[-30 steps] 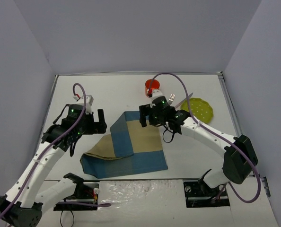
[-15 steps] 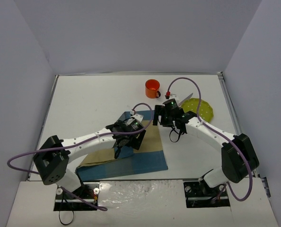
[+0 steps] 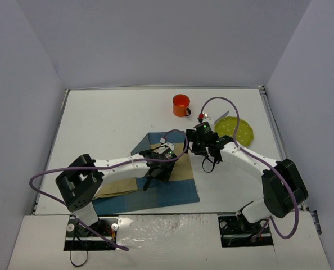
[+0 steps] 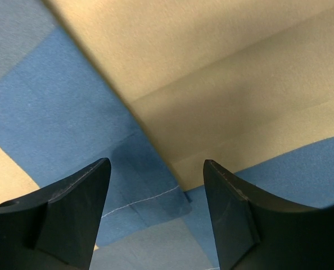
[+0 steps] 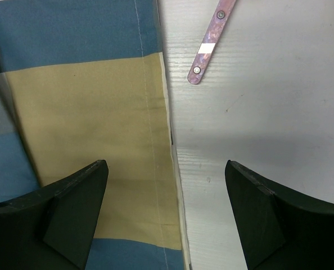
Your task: Set the dinner table for one person
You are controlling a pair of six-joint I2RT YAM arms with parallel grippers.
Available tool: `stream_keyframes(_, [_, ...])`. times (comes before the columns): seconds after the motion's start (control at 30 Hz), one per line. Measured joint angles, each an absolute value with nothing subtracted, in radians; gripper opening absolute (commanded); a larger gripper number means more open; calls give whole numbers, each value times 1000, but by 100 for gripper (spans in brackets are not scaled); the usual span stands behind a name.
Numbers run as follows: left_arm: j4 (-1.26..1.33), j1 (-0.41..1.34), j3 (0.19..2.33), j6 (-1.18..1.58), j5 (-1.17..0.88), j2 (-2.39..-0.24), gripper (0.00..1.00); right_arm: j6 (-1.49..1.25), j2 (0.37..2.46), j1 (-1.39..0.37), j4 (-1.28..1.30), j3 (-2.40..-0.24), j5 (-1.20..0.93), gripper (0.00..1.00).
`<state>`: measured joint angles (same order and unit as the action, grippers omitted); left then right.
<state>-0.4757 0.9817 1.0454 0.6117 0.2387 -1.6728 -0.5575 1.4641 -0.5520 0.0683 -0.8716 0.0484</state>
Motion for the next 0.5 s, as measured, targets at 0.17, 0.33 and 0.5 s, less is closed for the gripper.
stream_keyframes(0.17, [-477, 983, 1045, 644, 231, -1686, 50, -558, 1464, -567, 63, -852, 55, 81])
stream_keyframes(0.33, [-489, 983, 1045, 676, 231, -1696, 48, -558, 1469, -604, 54, -843, 64, 81])
stream_keyframes(0.5, [-510, 983, 1045, 700, 242, -1696, 42, -566, 1499, -652, 36, -842, 75, 80])
